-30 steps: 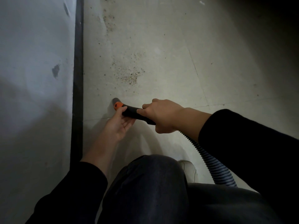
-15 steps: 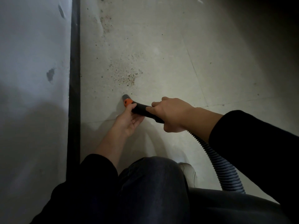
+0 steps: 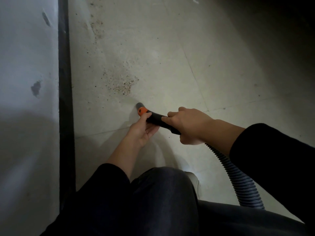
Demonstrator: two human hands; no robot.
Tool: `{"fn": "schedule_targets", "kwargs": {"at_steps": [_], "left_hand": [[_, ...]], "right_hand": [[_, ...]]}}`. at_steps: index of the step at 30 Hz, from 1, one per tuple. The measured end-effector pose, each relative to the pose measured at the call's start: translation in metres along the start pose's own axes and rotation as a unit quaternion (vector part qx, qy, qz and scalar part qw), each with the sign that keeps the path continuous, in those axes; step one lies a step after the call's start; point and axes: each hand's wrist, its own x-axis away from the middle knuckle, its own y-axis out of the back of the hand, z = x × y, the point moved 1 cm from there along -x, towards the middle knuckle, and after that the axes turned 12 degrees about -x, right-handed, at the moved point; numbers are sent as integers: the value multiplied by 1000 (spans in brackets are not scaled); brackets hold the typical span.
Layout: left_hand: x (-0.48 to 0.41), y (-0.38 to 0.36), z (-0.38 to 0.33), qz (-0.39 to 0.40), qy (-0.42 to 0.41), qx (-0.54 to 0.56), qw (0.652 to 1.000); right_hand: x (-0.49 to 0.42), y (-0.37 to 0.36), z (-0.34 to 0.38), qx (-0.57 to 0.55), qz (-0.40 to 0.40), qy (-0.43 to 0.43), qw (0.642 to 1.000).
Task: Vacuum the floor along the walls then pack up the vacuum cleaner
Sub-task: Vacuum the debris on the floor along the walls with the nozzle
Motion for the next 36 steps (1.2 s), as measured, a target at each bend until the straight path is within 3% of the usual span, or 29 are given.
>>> {"fn": "schedule_targets", "kwargs": {"at_steps": [22, 36], "left_hand": [[-35, -53, -14, -12, 23, -10, 1000], [-51, -51, -39, -65, 4, 19, 998]], "right_hand": [[1, -1, -47, -12, -14, -45, 999], [-27, 24, -67, 8, -26, 20, 999]]}}
